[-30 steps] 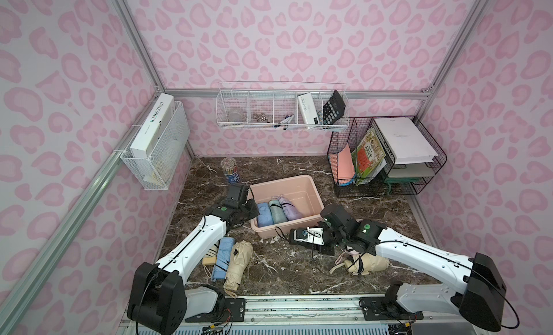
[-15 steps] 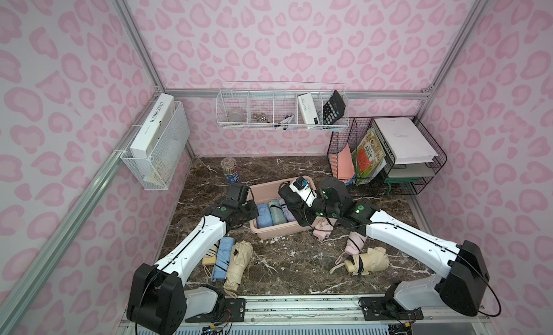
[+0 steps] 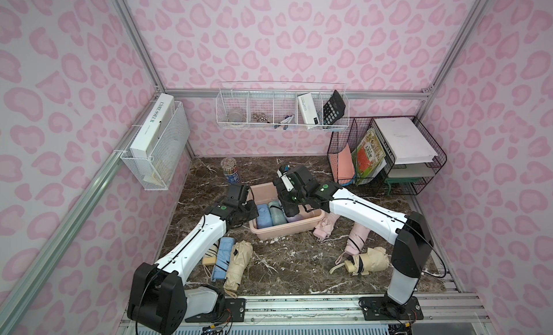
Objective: Put the umbrella into the storage box
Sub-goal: Place the umbrella in the storage box.
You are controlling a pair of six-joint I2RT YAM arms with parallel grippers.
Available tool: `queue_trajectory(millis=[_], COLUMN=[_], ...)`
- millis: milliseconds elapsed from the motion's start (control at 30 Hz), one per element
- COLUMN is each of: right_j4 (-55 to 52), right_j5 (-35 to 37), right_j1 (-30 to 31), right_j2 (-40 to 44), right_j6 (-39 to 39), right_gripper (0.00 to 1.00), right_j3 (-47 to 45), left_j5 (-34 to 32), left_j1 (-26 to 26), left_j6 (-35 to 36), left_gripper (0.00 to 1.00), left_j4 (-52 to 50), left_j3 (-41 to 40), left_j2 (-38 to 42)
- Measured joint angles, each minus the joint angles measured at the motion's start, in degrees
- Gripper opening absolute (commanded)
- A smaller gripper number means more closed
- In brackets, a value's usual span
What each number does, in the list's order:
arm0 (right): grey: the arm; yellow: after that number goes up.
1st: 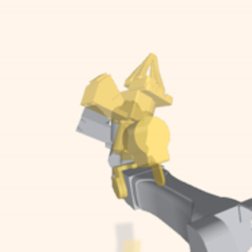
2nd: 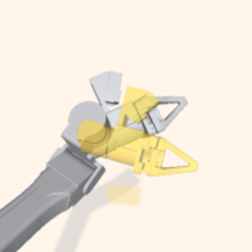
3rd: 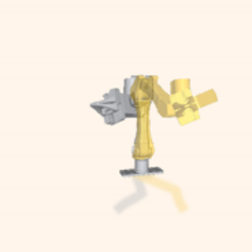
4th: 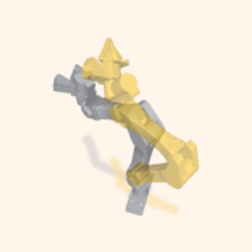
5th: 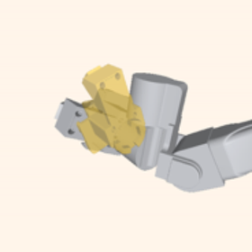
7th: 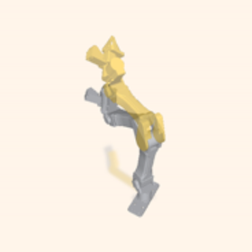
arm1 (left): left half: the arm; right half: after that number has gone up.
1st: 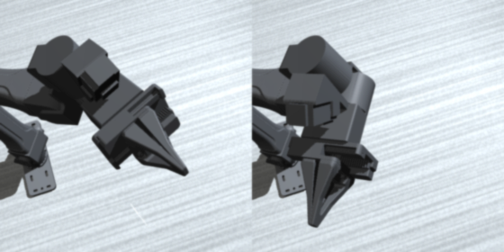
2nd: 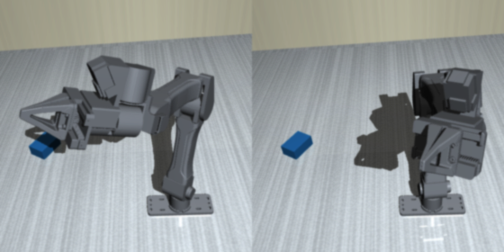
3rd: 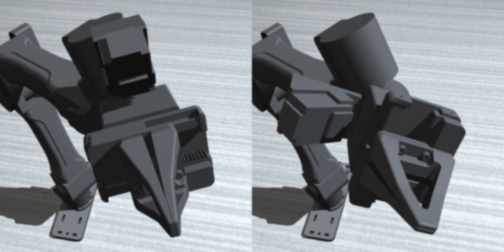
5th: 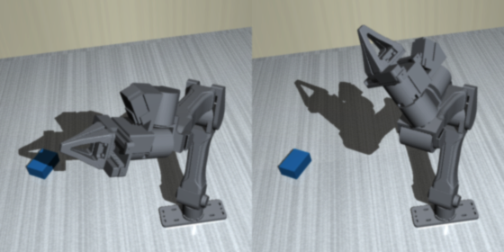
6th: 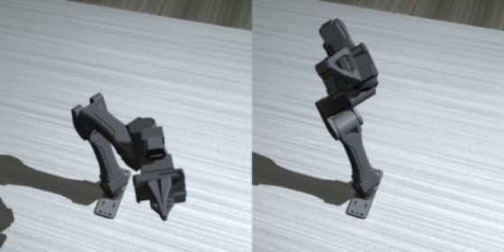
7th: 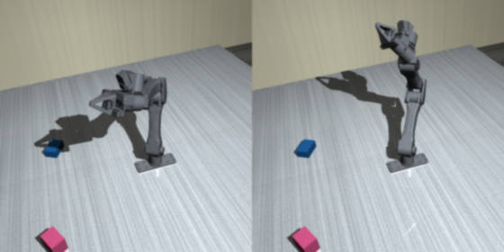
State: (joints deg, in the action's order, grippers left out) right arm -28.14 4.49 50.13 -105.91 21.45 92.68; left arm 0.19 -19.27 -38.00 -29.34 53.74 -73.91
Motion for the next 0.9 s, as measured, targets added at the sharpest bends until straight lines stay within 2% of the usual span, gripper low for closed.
queue_trajectory(millis=[267, 633, 700, 833, 900], right_j4=[-7.82, -13.11, -13.05, -12.22, -12.04], right_j5=[10.69, 16.39, 16.48, 16.48, 16.44], right_j1=[-0.2, -1.16, -1.44, -1.68, -1.68], right_j2=[-9.14, -15.3, -15.43, -16.11, -16.37], right_j6=[3.8, 3.48, 3.06, 2.38, 2.27], right_gripper=[0.08, 0.13, 0.19, 0.42, 0.51], right_j3=[7.04, 9.68, 9.46, 8.72, 8.52], left_j5=[0.02, -0.02, -0.02, -0.07, -0.07], left_j1=[0.0, 0.02, 0.02, 0.02, 0.02], left_j6=[0.26, 0.22, 0.2, -0.07, -0.22], left_gripper=[0.0, 0.0, 0.0, 0.0, 0.0], left_j4=[-0.11, 0.11, 0.13, 0.13, 0.13], left_j3=[0.22, 0.46, 0.46, 0.46, 0.46], left_j2=[-0.33, -0.7, -0.7, -0.7, -0.7])
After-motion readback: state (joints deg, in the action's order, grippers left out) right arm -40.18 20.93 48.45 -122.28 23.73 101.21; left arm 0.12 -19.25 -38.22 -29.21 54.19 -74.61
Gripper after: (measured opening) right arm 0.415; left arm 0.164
